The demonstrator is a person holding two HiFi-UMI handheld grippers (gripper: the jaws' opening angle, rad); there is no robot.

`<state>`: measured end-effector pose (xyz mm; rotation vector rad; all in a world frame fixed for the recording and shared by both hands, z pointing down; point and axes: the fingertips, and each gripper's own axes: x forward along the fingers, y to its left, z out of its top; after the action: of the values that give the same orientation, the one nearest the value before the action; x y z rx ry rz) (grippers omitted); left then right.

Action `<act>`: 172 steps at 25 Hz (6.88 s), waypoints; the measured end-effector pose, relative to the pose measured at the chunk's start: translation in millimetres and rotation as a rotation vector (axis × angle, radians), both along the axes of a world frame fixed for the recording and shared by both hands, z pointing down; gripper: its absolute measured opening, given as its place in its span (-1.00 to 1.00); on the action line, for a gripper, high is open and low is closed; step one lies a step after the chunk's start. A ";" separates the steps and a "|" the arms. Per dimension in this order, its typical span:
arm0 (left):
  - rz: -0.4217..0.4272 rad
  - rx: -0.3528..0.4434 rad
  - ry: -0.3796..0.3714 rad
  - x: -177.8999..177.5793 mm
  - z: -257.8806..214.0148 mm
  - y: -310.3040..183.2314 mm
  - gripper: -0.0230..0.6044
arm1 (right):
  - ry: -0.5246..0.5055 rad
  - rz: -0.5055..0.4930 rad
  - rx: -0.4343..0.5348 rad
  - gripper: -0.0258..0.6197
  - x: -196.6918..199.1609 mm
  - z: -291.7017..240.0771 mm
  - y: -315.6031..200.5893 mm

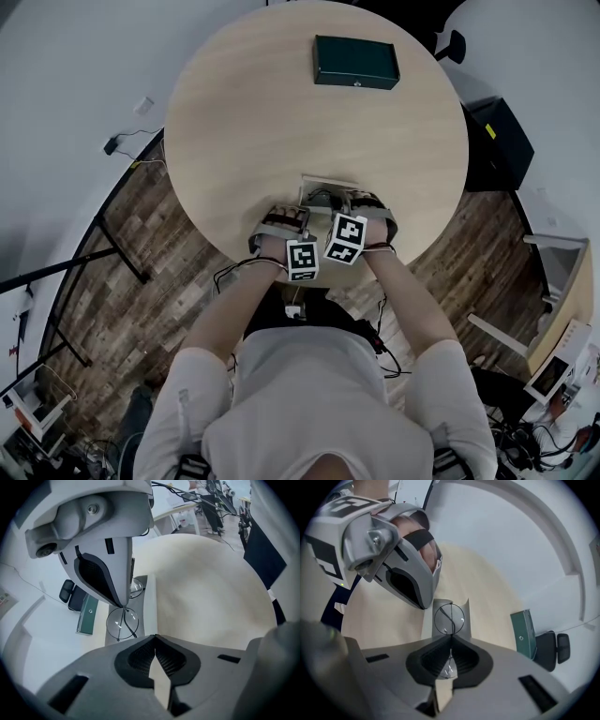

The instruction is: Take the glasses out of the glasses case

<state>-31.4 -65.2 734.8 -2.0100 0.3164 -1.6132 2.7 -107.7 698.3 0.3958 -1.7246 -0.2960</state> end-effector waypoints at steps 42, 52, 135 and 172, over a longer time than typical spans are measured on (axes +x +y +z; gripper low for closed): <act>-0.002 0.024 -0.060 6.9 1.0 1.8 -0.90 | 0.040 0.168 0.064 -0.86 155.4 -45.4 47.9; -0.007 0.013 -0.073 8.0 0.4 1.6 -0.90 | 0.073 0.104 -0.017 -0.86 160.7 -3.2 28.2; -0.495 0.036 1.140 -25.7 -321.3 47.4 -0.90 | -1.002 0.746 0.472 -0.88 73.7 -283.4 100.5; -0.494 0.174 1.398 -54.4 -408.4 91.3 -0.90 | -1.237 0.740 0.608 -0.88 50.6 -360.8 150.1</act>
<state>-85.9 26.0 326.4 -2.6837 1.4405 -0.0504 53.3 42.4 337.4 1.9103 -2.4441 0.0216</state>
